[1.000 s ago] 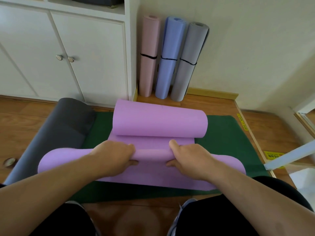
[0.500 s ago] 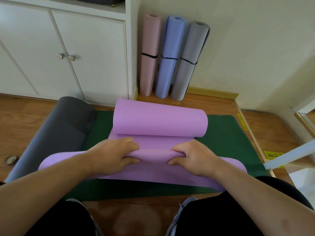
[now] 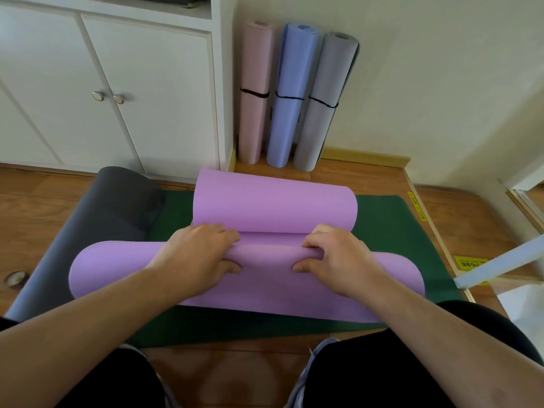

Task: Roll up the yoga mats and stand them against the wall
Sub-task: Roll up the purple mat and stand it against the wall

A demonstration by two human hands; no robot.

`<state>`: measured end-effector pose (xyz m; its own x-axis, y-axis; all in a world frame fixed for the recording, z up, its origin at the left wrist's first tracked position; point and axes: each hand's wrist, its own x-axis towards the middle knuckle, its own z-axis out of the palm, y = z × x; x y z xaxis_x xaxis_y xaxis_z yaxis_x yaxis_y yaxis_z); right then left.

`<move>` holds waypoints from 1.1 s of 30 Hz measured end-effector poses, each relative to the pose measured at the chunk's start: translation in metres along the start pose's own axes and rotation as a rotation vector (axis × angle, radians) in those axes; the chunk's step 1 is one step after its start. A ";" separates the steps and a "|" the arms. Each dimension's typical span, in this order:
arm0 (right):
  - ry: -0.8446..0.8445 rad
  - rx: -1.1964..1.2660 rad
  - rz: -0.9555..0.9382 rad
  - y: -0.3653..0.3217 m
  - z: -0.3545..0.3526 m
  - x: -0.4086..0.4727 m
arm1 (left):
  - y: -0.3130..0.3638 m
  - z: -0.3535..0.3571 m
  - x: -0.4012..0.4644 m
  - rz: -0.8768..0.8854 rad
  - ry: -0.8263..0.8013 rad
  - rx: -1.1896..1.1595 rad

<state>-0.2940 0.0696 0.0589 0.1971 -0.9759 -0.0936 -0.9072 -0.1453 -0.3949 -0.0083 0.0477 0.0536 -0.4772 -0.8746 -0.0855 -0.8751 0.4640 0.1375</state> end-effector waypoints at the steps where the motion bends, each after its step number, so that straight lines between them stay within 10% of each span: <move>1: 0.001 -0.020 0.006 0.000 -0.001 0.001 | 0.001 -0.001 0.001 -0.009 0.007 -0.001; 16: -0.244 -0.449 -0.177 -0.012 0.014 -0.011 | 0.014 0.011 -0.003 0.121 -0.195 0.114; 24: -0.387 -0.253 -0.160 -0.003 0.012 -0.007 | 0.008 0.015 -0.006 0.137 -0.300 0.064; 33: -0.135 -0.246 -0.100 -0.001 0.011 -0.006 | 0.010 0.008 0.001 0.051 -0.131 0.028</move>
<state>-0.2896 0.0773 0.0499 0.3224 -0.9267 -0.1928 -0.9405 -0.2906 -0.1762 -0.0179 0.0527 0.0468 -0.5260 -0.8247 -0.2078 -0.8504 0.5128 0.1173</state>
